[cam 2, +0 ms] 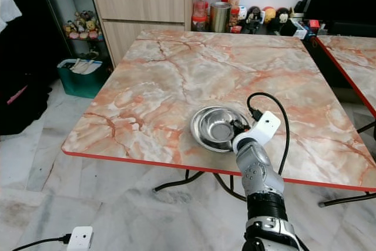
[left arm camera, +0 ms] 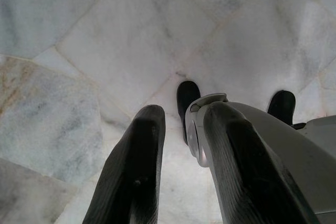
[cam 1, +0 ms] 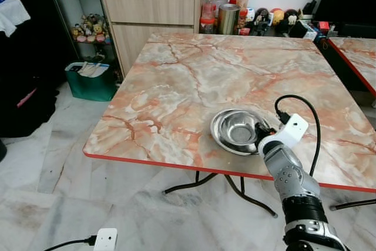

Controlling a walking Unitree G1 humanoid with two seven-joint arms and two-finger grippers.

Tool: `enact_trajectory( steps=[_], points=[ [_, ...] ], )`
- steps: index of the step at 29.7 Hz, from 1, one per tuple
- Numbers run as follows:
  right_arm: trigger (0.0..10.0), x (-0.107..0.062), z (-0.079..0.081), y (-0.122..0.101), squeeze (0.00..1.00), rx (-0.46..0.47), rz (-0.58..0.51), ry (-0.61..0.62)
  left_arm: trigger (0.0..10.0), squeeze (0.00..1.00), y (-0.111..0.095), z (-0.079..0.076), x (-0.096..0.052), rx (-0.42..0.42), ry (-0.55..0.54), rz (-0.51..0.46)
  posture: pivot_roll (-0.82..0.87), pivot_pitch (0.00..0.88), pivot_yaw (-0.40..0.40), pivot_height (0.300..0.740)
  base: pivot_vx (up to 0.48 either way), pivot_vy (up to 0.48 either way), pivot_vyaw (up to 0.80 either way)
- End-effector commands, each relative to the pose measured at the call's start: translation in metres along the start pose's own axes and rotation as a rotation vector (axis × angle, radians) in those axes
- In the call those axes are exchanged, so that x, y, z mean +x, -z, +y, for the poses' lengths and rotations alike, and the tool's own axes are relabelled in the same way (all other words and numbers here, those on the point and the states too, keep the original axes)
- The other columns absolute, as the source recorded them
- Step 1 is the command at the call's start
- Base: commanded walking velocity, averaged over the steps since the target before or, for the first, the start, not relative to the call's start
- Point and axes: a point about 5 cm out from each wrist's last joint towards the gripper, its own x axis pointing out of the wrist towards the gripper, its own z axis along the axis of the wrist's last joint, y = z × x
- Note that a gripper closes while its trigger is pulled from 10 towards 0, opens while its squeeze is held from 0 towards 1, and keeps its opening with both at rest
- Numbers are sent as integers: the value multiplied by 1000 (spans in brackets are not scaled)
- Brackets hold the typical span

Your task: Setting the table

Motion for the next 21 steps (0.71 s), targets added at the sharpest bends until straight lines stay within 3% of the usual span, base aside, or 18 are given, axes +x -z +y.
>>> enact_trajectory(
  steps=[1, 2, 14, 17, 21],
  points=[
    [10000, 1, 5, -7, 82, -18, -18, -10, 10000, 0, 4, 1, -1, -1, 1, 17, 25, 0, -11, 732, 0, 0, 0],
    [10000, 1, 6, -7, 0, -19, -18, -10, 10000, 0, 4, 1, -1, -1, 1, 17, 25, 0, -11, 732, 0, 0, 0],
    [10000, 0, 9, -16, 0, -55, -63, -7, 10000, 0, 4, 1, -1, -6, 2, 16, 27, 0, -13, 732, 0, 0, 0],
    [10000, -3, 13, -32, 0, -188, -179, -8, 10000, 0, 4, 1, -1, -11, 2, 13, 26, 0, -12, 732, 0, 0, 0],
    [10000, -6, 21, -39, 0, -332, -258, -49, 10000, 0, 3, 1, -1, -13, 2, 5, 26, 0, -12, 732, 0, 0, 0]
  ],
)
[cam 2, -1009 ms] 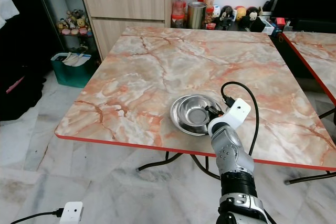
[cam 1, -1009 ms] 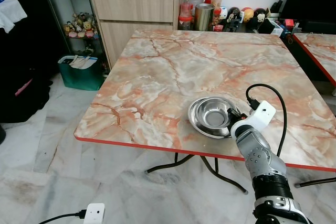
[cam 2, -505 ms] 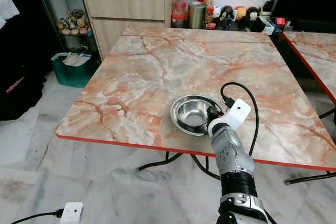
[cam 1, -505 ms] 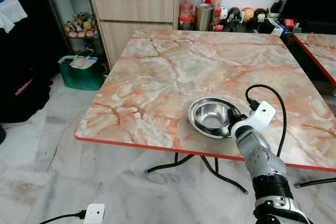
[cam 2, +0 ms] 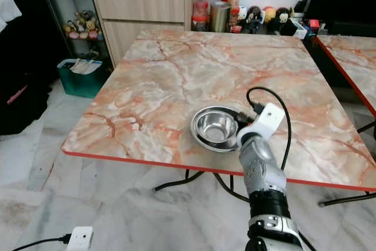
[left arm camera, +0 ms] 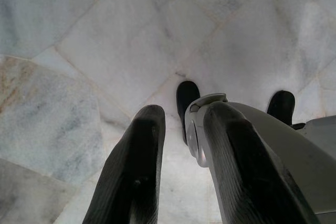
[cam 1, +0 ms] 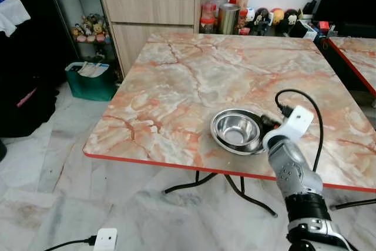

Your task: Setting the table

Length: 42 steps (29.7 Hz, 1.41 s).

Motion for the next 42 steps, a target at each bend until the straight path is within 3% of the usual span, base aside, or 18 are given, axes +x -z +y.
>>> enact_trajectory(
  steps=[1, 4, 6, 7, 9, 20, 28, 42],
  points=[
    [10000, -1, 8, -5, 0, -51, -41, -41, 10000, 0, 3, 1, -1, -11, 1, 4, 21, 0, -11, 732, 0, 0, 0],
    [10000, -1, 8, -4, 0, -57, -47, -46, 10000, 0, 3, 1, -1, -12, 1, 3, 21, 0, -11, 732, 0, 0, 0],
    [10000, -4, 10, -3, 0, -149, -92, -70, 10000, 0, 3, 0, -1, -11, 1, 0, 22, 0, -17, 732, 0, 0, 0],
    [10000, -7, 14, 1, 0, -360, -151, -115, 10000, 0, 3, 0, -1, -5, 4, -2, 23, 0, -19, 732, 0, 0, 0],
    [10000, -10, 16, 5, 0, -486, -190, -145, 10000, 0, 2, -1, 0, -1, 5, -6, 22, 0, -20, 732, 0, 0, 0],
    [10000, -22, 11, 6, 0, -482, -292, -171, 10000, 0, 1, 1, -1, 4, -26, -27, 23, 0, -18, 732, 0, 0, 0],
    [10000, -34, -2, 19, 0, -503, -283, -153, 10000, 0, 3, 1, -1, 5, -32, -23, 25, 0, -23, 732, 0, -254, 0],
    [10000, -81, -16, 22, 0, -586, -365, -115, 10000, 0, 5, 2, -2, 12, -29, -18, 21, 0, -29, 732, 0, -334, 0]
  ],
)
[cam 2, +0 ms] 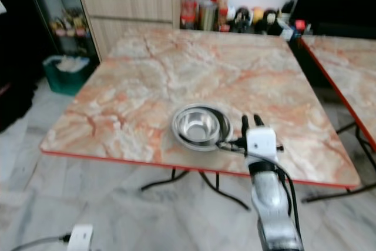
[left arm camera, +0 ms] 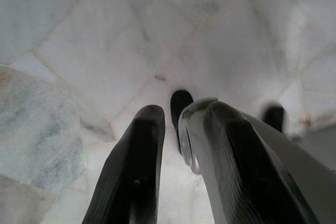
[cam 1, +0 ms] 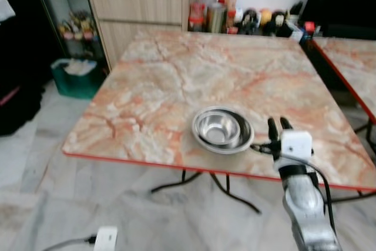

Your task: Setting the table

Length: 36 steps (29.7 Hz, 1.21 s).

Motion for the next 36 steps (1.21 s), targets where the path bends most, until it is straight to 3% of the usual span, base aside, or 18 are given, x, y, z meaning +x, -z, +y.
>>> enact_trajectory(
  steps=[1, 7, 9, 17, 23, 25, 28, 31, 36],
  points=[
    [10000, -4, -5, -3, 0, -24, -3, 10, 10000, 0, 4, -4, 0, 1, 10, 13, 21, 0, -29, 732, 0, -330, 0],
    [10000, -27, -5, 19, 0, -32, 112, 18, 10000, 0, 3, -4, 0, 2, 10, 11, 16, 0, -32, 732, 0, -331, 0],
    [10000, -27, -5, 19, 0, -32, 112, 18, 10000, 0, 3, -4, 0, 2, 10, 11, 16, 0, -32, 732, 0, -330, 0],
    [10000, -35, -6, 50, 0, 41, 277, 105, 10000, 0, 1, -5, 1, -2, 12, 8, 14, 0, -31, 732, 0, -327, 0],
    [10000, -41, -14, 76, 0, 111, 420, 213, 10000, 0, 0, -6, 1, -4, 11, 7, 12, 0, -30, 732, 0, -326, 0],
    [10000, -47, -17, 94, 0, 132, 525, 260, 10000, 0, 0, -6, 1, -4, 11, 8, 13, 0, -30, 732, 0, -322, 0],
    [10000, -48, -17, 101, 0, 158, 562, 266, 10000, 0, 0, -6, 1, -5, 11, 8, 10, 0, -29, 732, 0, -325, 0],
    [10000, -57, 2, 131, 0, 264, 760, 202, 10000, 0, 0, -6, 1, -3, 12, 9, 4, 0, -22, 732, 0, -324, 0],
    [10000, -64, 25, 144, 0, 330, 889, 90, 10000, 0, 0, -7, 1, -6, 10, 9, 8, 0, -23, 732, 0, -319, 0]
  ],
)
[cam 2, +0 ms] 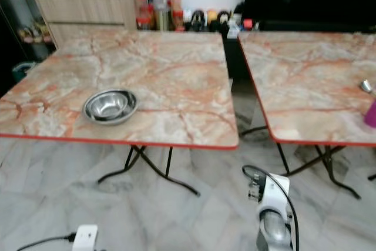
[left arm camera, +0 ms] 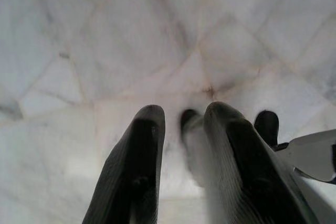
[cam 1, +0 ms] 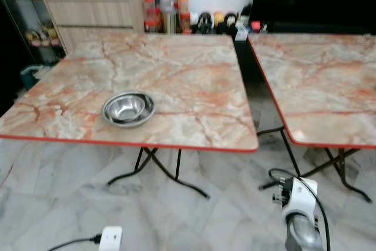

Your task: Setting the table

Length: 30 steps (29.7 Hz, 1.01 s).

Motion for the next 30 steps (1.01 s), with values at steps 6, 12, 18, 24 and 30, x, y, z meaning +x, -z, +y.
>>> enact_trajectory(
  steps=[6, 12, 18, 24, 30],
  points=[
    [10000, 0, 27, 21, 0, -162, 153, -179, 10000, 0, 4, 2, -1, -5, -7, 21, 7, 0, -21, 732, 0, -299, 0],
    [10000, -4, 28, 38, 0, -255, 247, -201, 10000, 0, 5, 1, -1, -5, -10, 32, 15, 0, -25, 732, 0, -329, 0],
    [10000, -9, 36, 48, 0, -300, 263, -254, 10000, 0, 7, 1, -1, -2, -18, 50, 18, 0, -27, 732, 316, -86, 0],
    [10000, -9, 19, 51, 0, -173, 274, -151, 10000, 0, 8, 1, -1, -3, -16, 57, 24, 0, -28, 732, 363, 0, 0],
    [10000, -9, 5, 51, 0, -194, 287, -125, 10000, 0, 9, 2, -1, 4, -23, 68, 21, 0, -30, 732, 375, 0, 0]
  ],
)
